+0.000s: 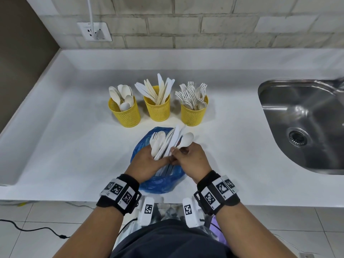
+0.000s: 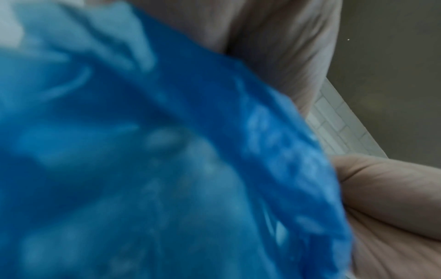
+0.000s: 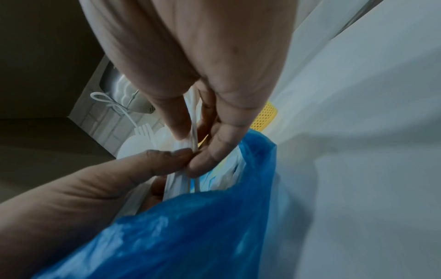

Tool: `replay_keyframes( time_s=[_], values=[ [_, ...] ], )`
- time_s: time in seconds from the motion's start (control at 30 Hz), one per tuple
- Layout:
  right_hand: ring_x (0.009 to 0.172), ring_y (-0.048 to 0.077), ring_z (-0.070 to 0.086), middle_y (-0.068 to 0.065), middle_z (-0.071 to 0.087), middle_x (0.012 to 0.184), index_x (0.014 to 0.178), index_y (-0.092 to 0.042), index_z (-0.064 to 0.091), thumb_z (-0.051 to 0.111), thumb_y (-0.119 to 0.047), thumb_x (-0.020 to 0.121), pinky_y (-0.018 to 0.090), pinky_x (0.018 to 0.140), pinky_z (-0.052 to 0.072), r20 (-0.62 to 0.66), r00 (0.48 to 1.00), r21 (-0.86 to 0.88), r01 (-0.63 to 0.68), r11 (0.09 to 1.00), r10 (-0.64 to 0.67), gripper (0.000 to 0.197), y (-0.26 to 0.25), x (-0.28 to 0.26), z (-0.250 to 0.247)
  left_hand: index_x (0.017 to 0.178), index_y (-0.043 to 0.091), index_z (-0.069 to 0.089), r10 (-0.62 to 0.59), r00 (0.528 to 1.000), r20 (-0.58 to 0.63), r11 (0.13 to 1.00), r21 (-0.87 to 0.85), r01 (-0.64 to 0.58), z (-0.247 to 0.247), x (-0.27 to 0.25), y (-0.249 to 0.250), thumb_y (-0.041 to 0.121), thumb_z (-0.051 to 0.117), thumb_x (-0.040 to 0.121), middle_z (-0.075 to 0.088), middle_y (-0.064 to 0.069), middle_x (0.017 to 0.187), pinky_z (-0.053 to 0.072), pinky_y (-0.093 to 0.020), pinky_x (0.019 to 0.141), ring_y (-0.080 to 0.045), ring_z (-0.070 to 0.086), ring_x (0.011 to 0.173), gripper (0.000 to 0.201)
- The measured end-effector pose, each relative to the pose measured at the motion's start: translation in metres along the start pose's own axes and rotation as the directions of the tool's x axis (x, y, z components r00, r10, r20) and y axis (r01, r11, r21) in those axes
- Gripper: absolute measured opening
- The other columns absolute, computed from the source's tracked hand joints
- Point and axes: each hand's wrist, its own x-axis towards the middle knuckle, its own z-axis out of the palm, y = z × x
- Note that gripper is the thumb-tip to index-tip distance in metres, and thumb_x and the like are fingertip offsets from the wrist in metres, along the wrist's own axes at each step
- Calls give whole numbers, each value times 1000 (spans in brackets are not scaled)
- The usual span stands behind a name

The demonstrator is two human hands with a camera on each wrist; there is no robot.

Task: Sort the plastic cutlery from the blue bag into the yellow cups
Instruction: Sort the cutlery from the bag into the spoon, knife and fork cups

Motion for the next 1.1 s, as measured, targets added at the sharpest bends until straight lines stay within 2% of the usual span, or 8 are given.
replay_keyframes(
  time_s=[0.13, 0.2, 0.4, 0.57, 0.77, 0.87, 0.97, 1.1],
  values=[
    [71, 26, 76, 12, 76, 80, 104, -5, 69, 68, -17, 95, 53, 77, 64, -6, 999, 78, -52, 996, 52, 15, -6, 1, -1, 100, 30, 74, -75, 993, -93, 995, 54, 80, -4, 4, -9, 29, 80, 86, 78, 12, 89, 53, -24, 76, -4, 72, 85, 14],
    [68, 26, 75, 13, 74, 80, 108, -3, 65, 65, -11, 98, 52, 77, 64, 4, 999, 88, -51, 995, 51, 13, -8, 1, -1, 93, 31, 74, -71, 993, -90, 994, 80, 79, -5, 5, -9, 26, 80, 86, 77, 13, 83, 49, -20, 70, -1, 70, 79, 11],
    [71, 27, 75, 12, 75, 81, 105, -9, 69, 66, -16, 96, 51, 78, 63, 4, 1000, -41, -12, 999, 12, 12, -7, 3, 3, 93, 30, 74, -76, 996, -51, 993, 83, 80, -7, 7, -9, 26, 81, 85, 77, 14, 85, 50, -22, 71, -1, 71, 80, 11],
    [69, 27, 75, 13, 75, 82, 111, -16, 63, 69, -16, 93, 54, 76, 63, -38, 999, 33, -3, 999, 4, 19, -8, 2, 3, 93, 32, 75, -72, 995, -67, 994, 82, 78, -8, 6, -7, 30, 80, 87, 77, 17, 84, 49, -23, 70, 1, 70, 78, 8],
    [70, 22, 74, 2, 74, 84, 110, -25, 61, 60, -19, 96, 51, 80, 62, -44, 996, -18, 75, 997, -76, 15, -14, 2, 0, 122, 29, 68, -44, 999, -26, 998, 45, 45, -10, 7, -7, 33, 78, 89, 76, 13, 109, 51, -19, 87, 1, 69, 101, 34],
    [75, 21, 73, 6, 73, 89, 116, -21, 59, 59, -21, 96, 47, 78, 63, 18, 995, -83, 96, 992, -95, 21, -20, 5, -2, 123, 30, 68, 0, 1000, 1, 998, 59, 0, -10, 7, -4, 30, 74, 93, 76, 12, 110, 53, -22, 92, -1, 68, 103, 31],
    [72, 23, 73, 15, 70, 97, 123, -13, 51, 61, -16, 97, 37, 68, 64, 98, 993, -73, 71, 995, -64, 28, -25, 7, -4, 127, 32, 66, 20, 1000, -14, 998, 59, -19, -10, 7, 0, 33, 72, 95, 75, 13, 113, 52, -23, 94, 0, 67, 106, 32],
    [70, 25, 69, 19, 67, 96, 122, -8, 49, 55, -10, 99, 35, 64, 62, 134, 991, -27, 23, 999, -19, 24, -33, 5, -2, 118, 32, 67, 67, 996, -57, 995, 72, -63, -11, 7, 2, 29, 73, 94, 75, 13, 105, 52, -25, 87, 0, 68, 100, 24]
  ],
)
